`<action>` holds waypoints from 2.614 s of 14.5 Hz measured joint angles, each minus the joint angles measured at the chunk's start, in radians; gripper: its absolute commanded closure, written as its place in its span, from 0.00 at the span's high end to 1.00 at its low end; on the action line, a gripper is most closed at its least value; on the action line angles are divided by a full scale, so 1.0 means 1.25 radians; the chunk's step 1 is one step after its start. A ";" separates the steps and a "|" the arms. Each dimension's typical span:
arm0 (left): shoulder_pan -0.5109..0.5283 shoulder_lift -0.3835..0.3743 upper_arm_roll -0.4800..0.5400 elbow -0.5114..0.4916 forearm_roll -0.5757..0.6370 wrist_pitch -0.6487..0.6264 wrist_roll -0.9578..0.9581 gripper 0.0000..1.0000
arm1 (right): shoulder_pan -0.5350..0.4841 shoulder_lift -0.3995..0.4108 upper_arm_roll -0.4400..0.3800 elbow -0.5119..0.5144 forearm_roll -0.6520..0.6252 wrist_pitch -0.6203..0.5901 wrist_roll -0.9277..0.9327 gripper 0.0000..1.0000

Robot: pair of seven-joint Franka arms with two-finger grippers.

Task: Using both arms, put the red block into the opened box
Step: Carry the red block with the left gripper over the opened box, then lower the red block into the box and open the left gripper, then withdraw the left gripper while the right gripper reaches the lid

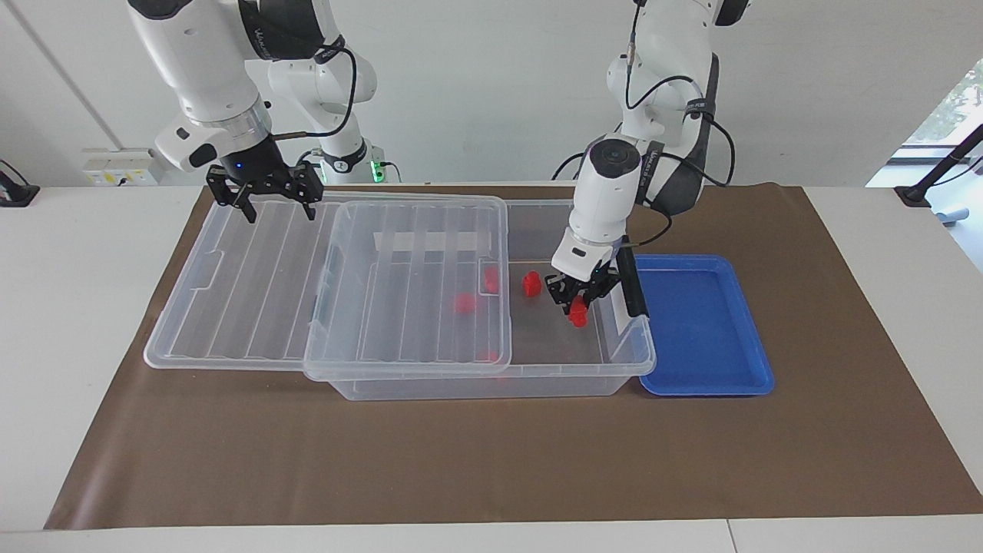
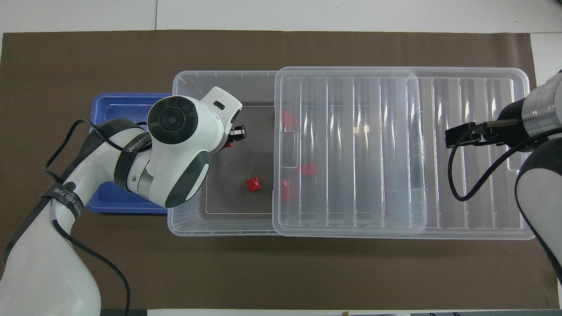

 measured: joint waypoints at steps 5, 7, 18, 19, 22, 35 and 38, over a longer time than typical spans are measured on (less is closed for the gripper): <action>-0.012 0.089 0.000 -0.001 0.025 0.107 -0.057 0.00 | -0.003 0.000 -0.003 -0.001 0.000 0.000 0.000 1.00; -0.012 0.104 0.001 0.000 0.025 0.134 -0.062 0.77 | -0.022 0.000 -0.005 -0.005 0.000 0.004 -0.021 0.91; -0.003 -0.030 0.011 0.014 0.027 -0.007 -0.053 1.00 | -0.178 0.001 -0.010 -0.066 -0.004 0.119 -0.297 0.00; -0.003 -0.061 0.012 0.014 0.027 -0.045 -0.037 1.00 | -0.207 0.006 -0.012 -0.074 -0.005 0.132 -0.328 0.00; 0.019 -0.133 0.016 0.013 0.022 -0.139 0.050 1.00 | -0.277 0.038 -0.014 -0.078 -0.037 0.192 -0.378 0.00; 0.303 -0.207 0.025 0.039 -0.085 -0.268 0.529 1.00 | -0.264 0.127 -0.003 -0.120 -0.039 0.289 -0.352 0.00; 0.325 -0.208 0.025 0.115 -0.086 -0.360 0.573 1.00 | -0.213 0.127 -0.002 -0.120 -0.039 0.289 -0.279 0.00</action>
